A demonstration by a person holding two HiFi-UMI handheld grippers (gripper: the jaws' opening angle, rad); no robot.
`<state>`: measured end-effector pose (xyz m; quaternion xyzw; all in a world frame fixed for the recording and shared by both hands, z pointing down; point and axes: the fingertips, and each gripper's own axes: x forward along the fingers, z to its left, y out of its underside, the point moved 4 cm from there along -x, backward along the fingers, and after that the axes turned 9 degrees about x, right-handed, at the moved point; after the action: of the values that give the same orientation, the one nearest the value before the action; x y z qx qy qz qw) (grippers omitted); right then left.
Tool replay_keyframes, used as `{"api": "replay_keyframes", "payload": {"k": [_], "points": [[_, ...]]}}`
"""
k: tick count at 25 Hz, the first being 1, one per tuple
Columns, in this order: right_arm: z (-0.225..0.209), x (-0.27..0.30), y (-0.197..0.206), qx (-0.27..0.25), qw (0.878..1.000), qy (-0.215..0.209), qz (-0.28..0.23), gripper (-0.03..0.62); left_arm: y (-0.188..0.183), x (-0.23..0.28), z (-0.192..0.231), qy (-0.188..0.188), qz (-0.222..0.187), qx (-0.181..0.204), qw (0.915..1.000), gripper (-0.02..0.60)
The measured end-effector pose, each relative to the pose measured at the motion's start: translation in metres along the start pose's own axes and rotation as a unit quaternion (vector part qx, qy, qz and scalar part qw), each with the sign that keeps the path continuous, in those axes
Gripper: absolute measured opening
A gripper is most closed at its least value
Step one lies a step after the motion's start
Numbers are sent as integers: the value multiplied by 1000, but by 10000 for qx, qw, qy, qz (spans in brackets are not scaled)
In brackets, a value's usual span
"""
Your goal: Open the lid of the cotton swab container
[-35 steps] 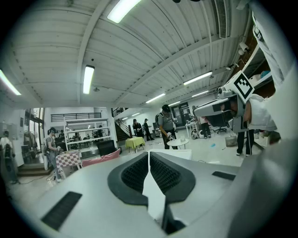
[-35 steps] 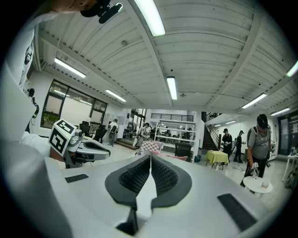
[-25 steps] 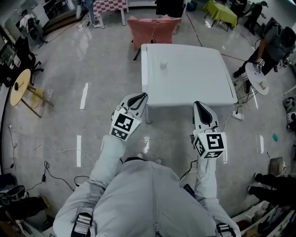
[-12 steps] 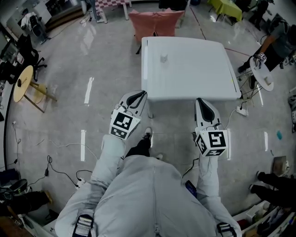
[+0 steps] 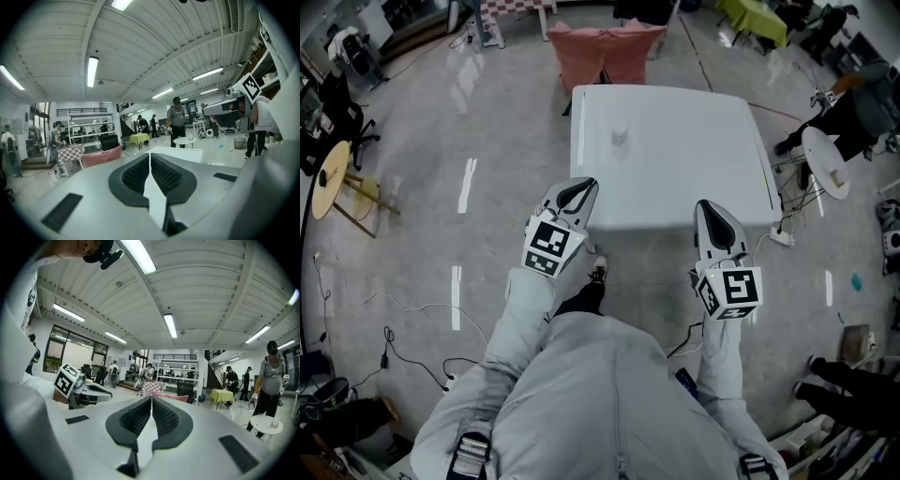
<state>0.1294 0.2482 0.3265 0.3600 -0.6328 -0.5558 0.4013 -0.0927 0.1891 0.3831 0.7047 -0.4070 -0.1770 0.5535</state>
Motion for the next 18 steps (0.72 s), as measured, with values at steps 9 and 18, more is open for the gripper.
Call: {"api": "replay_keyframes", "payload": {"k": [9,18], "points": [[-69,116,-33,61,9999,108,45,37,-19,118,84,77,-115,57,9999,28],[-94,180,-41,140,9997,39,180,35,-11,166,123,134,7,-55,9999,28]]}}
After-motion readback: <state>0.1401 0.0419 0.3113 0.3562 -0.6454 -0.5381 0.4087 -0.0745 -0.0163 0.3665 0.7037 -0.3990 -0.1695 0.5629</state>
